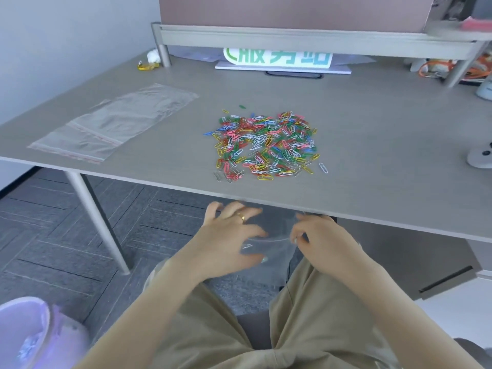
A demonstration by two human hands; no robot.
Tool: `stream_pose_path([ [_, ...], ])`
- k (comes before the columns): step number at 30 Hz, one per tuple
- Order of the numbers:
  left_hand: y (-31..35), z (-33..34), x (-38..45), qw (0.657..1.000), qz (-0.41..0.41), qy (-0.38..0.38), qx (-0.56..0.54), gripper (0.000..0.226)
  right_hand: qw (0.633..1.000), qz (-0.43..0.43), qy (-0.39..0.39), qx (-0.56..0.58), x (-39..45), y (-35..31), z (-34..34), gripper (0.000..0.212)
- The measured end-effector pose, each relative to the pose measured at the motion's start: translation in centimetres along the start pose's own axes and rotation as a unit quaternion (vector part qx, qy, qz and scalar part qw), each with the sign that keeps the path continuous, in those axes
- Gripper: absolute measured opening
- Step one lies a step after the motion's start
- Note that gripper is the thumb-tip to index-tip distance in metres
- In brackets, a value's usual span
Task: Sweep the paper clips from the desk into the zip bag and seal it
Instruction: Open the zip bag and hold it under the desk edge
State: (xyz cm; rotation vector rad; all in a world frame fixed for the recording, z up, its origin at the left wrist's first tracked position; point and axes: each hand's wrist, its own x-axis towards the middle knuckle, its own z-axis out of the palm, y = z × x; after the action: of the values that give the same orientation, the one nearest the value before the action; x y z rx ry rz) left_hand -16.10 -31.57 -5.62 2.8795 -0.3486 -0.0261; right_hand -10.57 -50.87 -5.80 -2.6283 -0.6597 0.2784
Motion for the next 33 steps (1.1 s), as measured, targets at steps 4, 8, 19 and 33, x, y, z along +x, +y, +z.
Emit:
stream_pose_path([
  [4,1.3,1.2,-0.6,0.997,-0.019,0.072,-0.001,0.015,1.000,-0.008,0.003,-0.008,0.9,0.8,0.6,0.022],
  [8,0.4,2.0,-0.6,0.986,-0.072,0.147,0.033,0.011,1.000,-0.016,0.020,-0.013,1.3,1.5,1.0,0.023],
  [19,-1.2,2.3,1.8,0.942,-0.218,0.057,-0.250,0.013,0.998,-0.031,0.042,-0.022,0.7,1.7,0.3,0.022],
  [33,2.7,2.6,2.2,0.959,-0.101,0.112,-0.241,0.008,0.998,-0.036,0.024,-0.049,0.5,1.4,-0.3,0.032],
])
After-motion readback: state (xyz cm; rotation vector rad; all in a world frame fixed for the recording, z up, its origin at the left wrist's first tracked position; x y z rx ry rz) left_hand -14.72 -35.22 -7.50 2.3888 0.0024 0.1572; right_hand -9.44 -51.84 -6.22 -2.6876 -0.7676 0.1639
